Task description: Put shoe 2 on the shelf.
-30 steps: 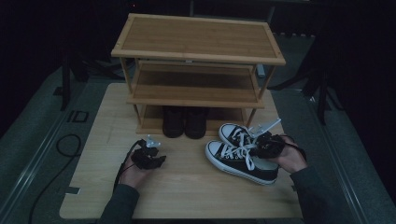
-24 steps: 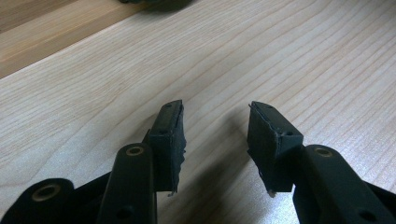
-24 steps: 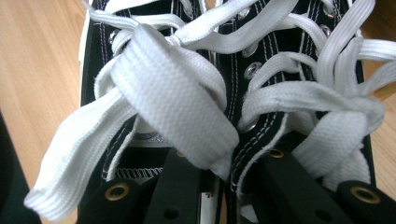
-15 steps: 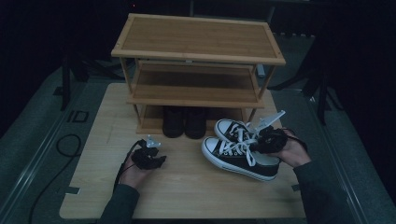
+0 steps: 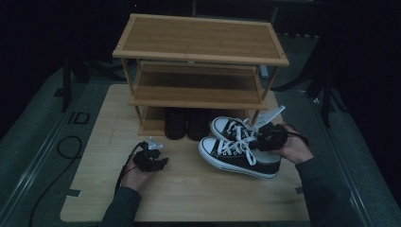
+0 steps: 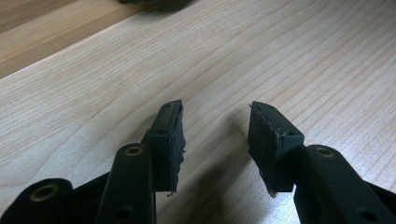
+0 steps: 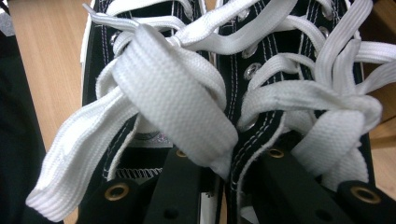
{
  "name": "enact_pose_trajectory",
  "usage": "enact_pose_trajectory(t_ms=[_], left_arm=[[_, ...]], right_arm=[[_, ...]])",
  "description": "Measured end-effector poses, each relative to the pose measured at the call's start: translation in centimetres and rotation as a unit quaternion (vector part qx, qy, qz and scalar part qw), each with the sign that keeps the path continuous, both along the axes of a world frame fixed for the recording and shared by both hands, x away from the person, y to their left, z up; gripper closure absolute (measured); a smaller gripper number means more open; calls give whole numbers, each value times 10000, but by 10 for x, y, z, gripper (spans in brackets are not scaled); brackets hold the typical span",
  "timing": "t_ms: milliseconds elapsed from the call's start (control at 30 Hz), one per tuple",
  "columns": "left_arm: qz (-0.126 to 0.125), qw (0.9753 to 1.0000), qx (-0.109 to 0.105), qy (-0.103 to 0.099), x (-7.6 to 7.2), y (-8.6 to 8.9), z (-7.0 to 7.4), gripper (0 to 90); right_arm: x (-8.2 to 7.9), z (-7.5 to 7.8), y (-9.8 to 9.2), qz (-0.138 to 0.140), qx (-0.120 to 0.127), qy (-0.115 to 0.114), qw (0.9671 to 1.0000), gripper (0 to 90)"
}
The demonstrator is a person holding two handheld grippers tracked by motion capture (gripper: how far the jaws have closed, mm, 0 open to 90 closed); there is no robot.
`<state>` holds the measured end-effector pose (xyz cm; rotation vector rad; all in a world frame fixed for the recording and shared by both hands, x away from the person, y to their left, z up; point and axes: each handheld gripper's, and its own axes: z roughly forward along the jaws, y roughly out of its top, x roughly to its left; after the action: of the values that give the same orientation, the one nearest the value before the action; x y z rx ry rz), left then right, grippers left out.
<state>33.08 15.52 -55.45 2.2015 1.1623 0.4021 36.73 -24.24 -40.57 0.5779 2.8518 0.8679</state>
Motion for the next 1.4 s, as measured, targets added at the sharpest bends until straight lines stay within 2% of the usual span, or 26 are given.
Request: enact_pose_trajectory(t_ms=[1167,1400], left_arm=[[-11,10000,4,3,0,0,0,553],[-12,10000,4,3,0,0,0,553]], right_arm=[[-1,33,30,552,101,-117,9984,840],[-2,45,34,645,140,-172,9977,840]])
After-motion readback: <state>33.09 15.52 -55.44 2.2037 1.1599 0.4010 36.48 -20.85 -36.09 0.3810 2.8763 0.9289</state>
